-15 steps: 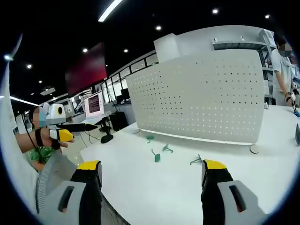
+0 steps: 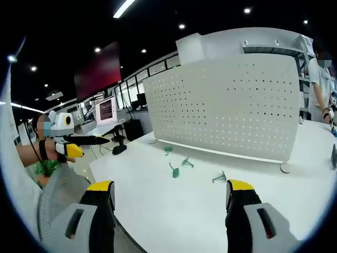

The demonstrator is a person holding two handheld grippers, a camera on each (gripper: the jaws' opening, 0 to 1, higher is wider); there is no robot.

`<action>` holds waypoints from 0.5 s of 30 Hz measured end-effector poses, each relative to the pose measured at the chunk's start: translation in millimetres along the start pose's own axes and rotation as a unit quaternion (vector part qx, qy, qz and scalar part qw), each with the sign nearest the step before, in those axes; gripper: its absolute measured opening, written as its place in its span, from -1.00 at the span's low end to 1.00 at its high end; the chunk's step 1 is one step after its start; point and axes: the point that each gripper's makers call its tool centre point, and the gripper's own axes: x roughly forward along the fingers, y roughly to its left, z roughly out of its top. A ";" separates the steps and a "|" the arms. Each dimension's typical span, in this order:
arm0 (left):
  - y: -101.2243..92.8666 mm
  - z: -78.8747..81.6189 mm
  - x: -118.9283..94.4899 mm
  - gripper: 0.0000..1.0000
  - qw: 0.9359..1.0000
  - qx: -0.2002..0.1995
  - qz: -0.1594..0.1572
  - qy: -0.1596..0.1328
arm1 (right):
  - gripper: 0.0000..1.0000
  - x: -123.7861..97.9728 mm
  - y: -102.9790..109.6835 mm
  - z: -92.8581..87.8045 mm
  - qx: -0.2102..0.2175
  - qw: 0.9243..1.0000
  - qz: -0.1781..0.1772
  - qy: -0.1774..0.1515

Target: Insert the hook assembly into the mounting plate slot until the hook locks in place.

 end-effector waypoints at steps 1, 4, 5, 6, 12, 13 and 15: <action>-0.9 0.2 0.1 0.90 1.000 -0.001 -0.001 -0.001 | 0.78 0.0 0.2 -1.8 -0.003 1.000 0.000 0.004; -1.5 -0.2 1.2 0.89 1.000 -0.004 0.000 -0.001 | 0.77 -0.9 -1.0 -3.0 0.000 1.000 -0.003 0.003; -0.7 -1.6 2.0 0.89 1.000 -0.006 0.001 0.000 | 0.77 -1.2 -1.2 -3.0 0.001 1.000 -0.003 0.002; 0.7 -3.2 3.0 0.90 1.000 -0.008 0.003 -0.001 | 0.77 -1.6 -1.4 -2.8 0.003 1.000 -0.004 0.001; 0.4 -10.8 4.9 0.83 1.000 -0.017 0.003 0.010 | 0.75 -1.4 -1.4 -5.1 0.000 1.000 -0.003 0.007; 0.9 -10.4 5.1 0.84 1.000 -0.018 0.005 0.008 | 0.75 -1.3 -1.6 -5.7 0.000 1.000 -0.004 0.008; 1.4 -8.3 5.9 0.86 1.000 -0.018 0.007 0.001 | 0.75 -1.0 -1.5 -6.3 0.000 1.000 -0.004 0.008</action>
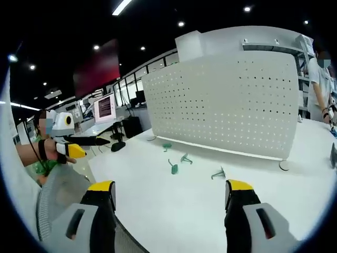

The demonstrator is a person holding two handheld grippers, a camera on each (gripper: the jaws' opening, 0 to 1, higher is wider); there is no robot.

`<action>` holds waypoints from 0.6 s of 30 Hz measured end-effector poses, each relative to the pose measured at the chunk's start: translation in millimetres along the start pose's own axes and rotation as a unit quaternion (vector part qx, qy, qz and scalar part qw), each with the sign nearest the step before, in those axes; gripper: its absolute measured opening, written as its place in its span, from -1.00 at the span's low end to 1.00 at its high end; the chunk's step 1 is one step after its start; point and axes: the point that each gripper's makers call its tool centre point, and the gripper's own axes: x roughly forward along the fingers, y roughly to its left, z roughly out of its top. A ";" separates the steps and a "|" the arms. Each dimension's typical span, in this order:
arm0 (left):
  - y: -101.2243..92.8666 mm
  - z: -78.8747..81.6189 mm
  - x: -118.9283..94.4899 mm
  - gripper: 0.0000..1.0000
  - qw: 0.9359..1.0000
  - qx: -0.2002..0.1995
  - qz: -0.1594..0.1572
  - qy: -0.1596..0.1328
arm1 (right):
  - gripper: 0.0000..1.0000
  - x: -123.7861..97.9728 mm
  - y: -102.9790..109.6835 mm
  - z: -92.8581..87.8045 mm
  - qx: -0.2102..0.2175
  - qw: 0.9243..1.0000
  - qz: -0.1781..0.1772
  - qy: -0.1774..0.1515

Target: Insert the hook assembly into the mounting plate slot until the hook locks in place.

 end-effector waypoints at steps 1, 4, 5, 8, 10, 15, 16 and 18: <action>-0.3 0.0 0.4 0.85 1.000 0.000 0.000 0.001 | 0.75 0.2 0.5 -0.1 -0.001 1.000 0.001 0.000; -1.2 -1.5 3.5 0.84 1.000 -0.001 0.000 0.006 | 0.75 1.6 1.6 0.5 -0.001 1.000 0.004 0.000; -0.5 -1.6 4.2 0.83 1.000 -0.003 0.001 0.008 | 0.74 2.1 1.8 0.9 -0.001 1.000 0.004 0.000; 4.3 -0.7 7.1 0.84 1.000 -0.022 0.008 0.010 | 0.74 3.2 1.8 2.7 0.000 1.000 0.004 -0.003; 5.5 -0.9 9.8 0.82 1.000 -0.021 0.013 0.014 | 0.74 3.8 2.3 3.4 0.002 1.000 0.005 -0.006; 5.8 -1.7 15.3 0.80 0.999 -0.020 0.015 0.021 | 0.74 5.8 2.5 1.0 0.003 1.000 0.007 -0.003; 7.1 -1.9 16.5 0.79 0.999 -0.021 0.014 0.022 | 0.74 6.0 2.6 1.5 0.003 1.000 0.008 -0.004; 8.8 -3.1 18.3 0.79 0.999 -0.025 0.015 0.026 | 0.73 6.5 2.1 2.6 0.002 1.000 0.007 -0.006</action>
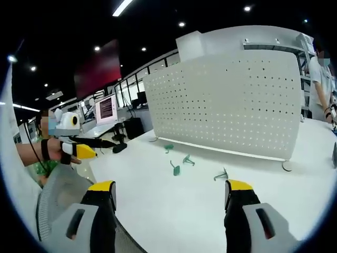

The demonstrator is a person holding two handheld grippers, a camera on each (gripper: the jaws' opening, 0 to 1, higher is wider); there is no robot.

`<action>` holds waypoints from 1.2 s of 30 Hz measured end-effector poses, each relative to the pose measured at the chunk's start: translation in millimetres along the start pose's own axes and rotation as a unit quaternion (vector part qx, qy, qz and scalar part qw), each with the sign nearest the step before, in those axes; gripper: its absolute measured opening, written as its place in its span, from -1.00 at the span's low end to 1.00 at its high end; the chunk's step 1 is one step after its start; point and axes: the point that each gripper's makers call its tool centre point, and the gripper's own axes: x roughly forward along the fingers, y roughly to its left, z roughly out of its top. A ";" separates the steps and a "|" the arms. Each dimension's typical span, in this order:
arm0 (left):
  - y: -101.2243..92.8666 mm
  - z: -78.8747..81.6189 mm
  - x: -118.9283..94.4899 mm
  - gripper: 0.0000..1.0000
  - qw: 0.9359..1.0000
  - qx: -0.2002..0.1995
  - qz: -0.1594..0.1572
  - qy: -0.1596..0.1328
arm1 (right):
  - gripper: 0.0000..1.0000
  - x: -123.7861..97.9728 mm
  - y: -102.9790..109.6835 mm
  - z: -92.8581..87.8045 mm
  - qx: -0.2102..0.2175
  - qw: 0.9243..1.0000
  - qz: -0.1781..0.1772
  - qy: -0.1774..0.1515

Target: Insert the hook assembly into the mounting plate slot until the hook locks in place.

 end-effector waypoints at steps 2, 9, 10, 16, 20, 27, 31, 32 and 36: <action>1.1 -1.5 2.0 0.79 1.000 0.002 0.001 0.004 | 0.73 1.0 -0.5 -0.3 -0.002 1.000 0.000 0.003; 12.1 -8.2 14.4 0.79 0.999 -0.002 0.025 0.027 | 0.73 3.8 1.1 1.7 -0.006 1.000 0.006 0.005; 13.8 -9.1 15.6 0.79 0.999 -0.004 0.025 0.029 | 0.73 4.2 1.6 1.8 -0.007 1.000 0.007 0.005; 15.5 -11.8 24.2 0.75 0.999 -0.011 0.027 0.039 | 0.73 7.4 2.7 2.3 -0.010 1.000 0.011 0.009; 19.4 -18.0 28.8 0.74 0.998 -0.014 0.027 0.053 | 0.74 10.3 1.7 4.7 -0.012 1.000 0.013 0.008; 19.5 -15.6 34.8 0.78 0.997 -0.053 0.022 0.046 | 0.72 12.2 -1.0 8.7 -0.022 1.000 0.007 0.007; 24.8 -25.0 38.0 0.64 0.995 -0.048 0.037 0.074 | 0.72 13.7 -0.7 8.8 -0.021 1.000 0.009 0.006; 25.1 -26.4 40.6 0.64 0.995 -0.052 0.036 0.076 | 0.72 14.4 0.1 7.9 -0.022 1.000 0.010 0.008; 22.0 -29.4 46.9 0.63 0.994 -0.055 0.036 0.086 | 0.71 15.7 1.8 5.5 -0.025 1.000 0.013 0.014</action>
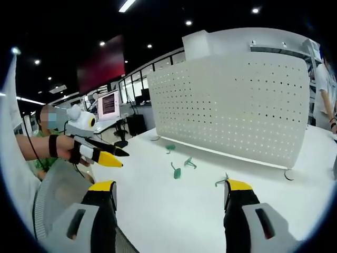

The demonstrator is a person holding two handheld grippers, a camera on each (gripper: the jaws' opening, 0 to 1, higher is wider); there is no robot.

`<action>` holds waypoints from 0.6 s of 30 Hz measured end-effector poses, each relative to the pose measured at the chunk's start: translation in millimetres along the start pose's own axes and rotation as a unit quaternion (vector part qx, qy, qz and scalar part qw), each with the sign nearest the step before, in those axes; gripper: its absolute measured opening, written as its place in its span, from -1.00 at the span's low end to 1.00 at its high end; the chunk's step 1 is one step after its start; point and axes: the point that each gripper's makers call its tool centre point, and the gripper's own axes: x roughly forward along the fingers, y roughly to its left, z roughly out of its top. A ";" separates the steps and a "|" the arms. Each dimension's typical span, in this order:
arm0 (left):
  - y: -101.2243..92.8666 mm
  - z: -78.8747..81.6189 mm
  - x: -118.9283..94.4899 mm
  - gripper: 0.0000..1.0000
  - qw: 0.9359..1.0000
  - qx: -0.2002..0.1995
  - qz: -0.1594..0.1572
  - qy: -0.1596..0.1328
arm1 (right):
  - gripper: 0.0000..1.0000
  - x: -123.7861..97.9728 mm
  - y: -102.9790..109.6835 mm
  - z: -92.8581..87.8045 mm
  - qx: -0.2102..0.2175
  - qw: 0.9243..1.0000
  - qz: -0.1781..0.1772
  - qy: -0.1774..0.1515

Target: Insert the hook assembly into the mounting plate slot until the hook locks in place.

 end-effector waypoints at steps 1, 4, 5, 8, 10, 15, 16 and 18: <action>0.4 0.0 2.4 0.61 1.000 -0.007 0.001 0.000 | 0.71 0.1 0.1 -0.6 -0.001 1.000 0.000 0.001; 0.2 0.2 7.6 0.56 0.999 -0.033 -0.004 -0.001 | 0.71 0.2 0.0 -0.8 0.000 1.000 -0.001 0.001; 0.1 0.9 9.2 0.55 0.999 -0.032 -0.003 -0.001 | 0.71 0.0 -0.2 -0.3 0.001 1.000 -0.001 -0.001; -0.2 -2.0 13.7 0.52 1.000 -0.026 0.001 0.014 | 0.70 -0.3 -0.3 0.4 0.002 1.000 -0.001 -0.003; -1.9 -3.0 15.5 0.50 1.000 -0.020 -0.004 0.020 | 0.70 -0.3 -1.3 -0.9 0.002 1.000 -0.002 -0.002; -0.9 -2.7 20.7 0.46 0.999 -0.028 -0.006 0.025 | 0.69 -0.9 -1.6 -2.4 0.004 1.000 -0.003 -0.003; -0.1 -3.2 22.7 0.46 0.999 -0.030 -0.006 0.029 | 0.69 -1.0 -1.5 -2.6 0.005 1.000 -0.003 -0.003; -0.2 -2.9 25.7 0.41 0.999 -0.034 -0.005 0.030 | 0.69 -1.3 -1.3 -2.6 0.007 1.000 -0.003 -0.004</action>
